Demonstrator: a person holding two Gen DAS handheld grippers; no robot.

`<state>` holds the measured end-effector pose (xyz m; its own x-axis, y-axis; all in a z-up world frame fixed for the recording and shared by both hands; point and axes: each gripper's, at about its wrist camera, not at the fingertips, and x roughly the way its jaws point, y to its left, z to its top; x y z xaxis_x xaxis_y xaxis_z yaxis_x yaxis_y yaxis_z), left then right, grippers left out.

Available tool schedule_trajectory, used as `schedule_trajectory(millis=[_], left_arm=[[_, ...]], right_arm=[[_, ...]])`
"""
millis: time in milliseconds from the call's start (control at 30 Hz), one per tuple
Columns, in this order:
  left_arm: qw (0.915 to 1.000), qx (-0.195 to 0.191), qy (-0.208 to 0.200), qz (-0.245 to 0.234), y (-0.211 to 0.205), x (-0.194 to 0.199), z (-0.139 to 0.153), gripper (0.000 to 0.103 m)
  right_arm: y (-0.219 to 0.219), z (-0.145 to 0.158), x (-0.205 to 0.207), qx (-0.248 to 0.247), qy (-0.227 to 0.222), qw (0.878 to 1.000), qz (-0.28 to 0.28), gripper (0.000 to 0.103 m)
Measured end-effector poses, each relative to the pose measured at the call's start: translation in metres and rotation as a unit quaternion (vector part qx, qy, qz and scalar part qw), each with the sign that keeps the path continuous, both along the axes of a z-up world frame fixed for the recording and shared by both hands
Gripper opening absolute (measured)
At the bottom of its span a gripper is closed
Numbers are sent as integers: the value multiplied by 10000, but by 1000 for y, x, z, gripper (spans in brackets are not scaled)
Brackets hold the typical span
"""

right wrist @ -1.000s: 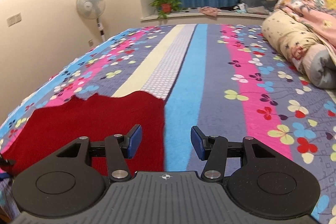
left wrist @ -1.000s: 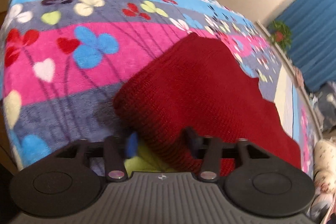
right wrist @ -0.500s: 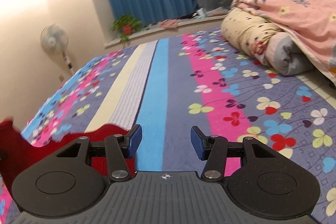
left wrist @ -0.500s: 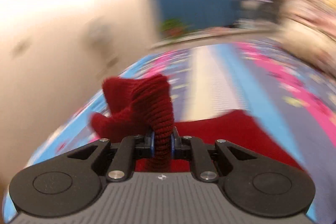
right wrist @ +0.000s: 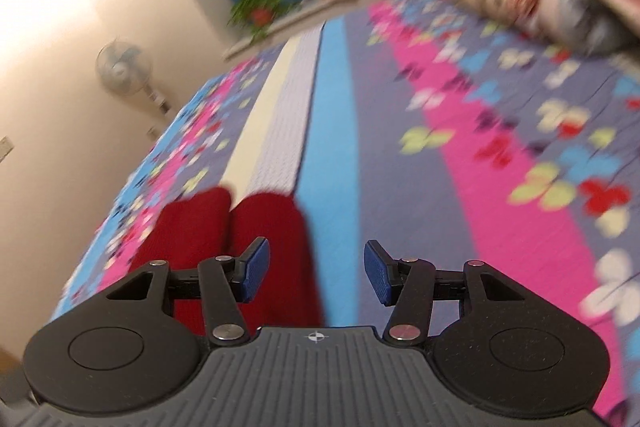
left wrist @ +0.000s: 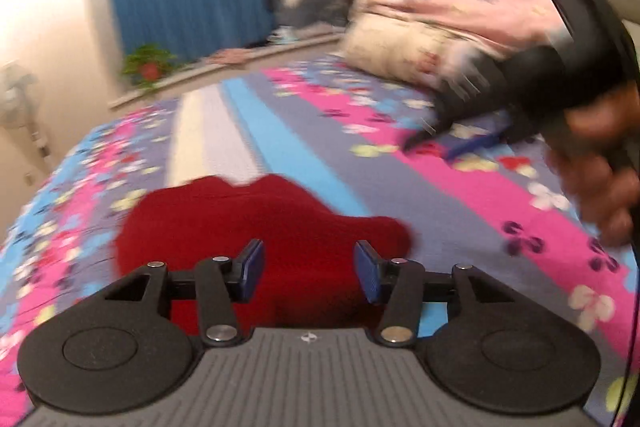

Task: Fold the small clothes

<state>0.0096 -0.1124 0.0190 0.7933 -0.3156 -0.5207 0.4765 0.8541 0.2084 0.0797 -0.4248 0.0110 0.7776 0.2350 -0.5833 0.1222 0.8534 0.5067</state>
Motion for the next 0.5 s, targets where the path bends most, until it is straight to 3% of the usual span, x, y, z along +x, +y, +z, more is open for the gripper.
schedule_trajectory(millis=[100,167,233,333,367,400,500], left_arm=[[9964,-23,294,795,35,15,-3,41],[9872,14,769,1395,51,30,-17,35],[9778,-94,1367,1587,62,39,-33,36],[9775,207,1361,1597,61,37,-38,36],[9784,256,1353,1542,59,38,-36,37],[9784,281,1386,1506,61,41,-35,37],[9766,217,1570,1456,57,49,-36,38]], right_arm=[[22,-15,9,141,275,9990,313,56],[35,-22,15,100,388,9979,500,56],[47,-30,19,77,523,9963,683,56],[61,-39,22,-75,734,9936,857,54],[63,-41,23,-125,763,9933,864,48],[64,-41,22,-135,754,9932,880,35],[67,-37,19,-174,599,9931,991,22]])
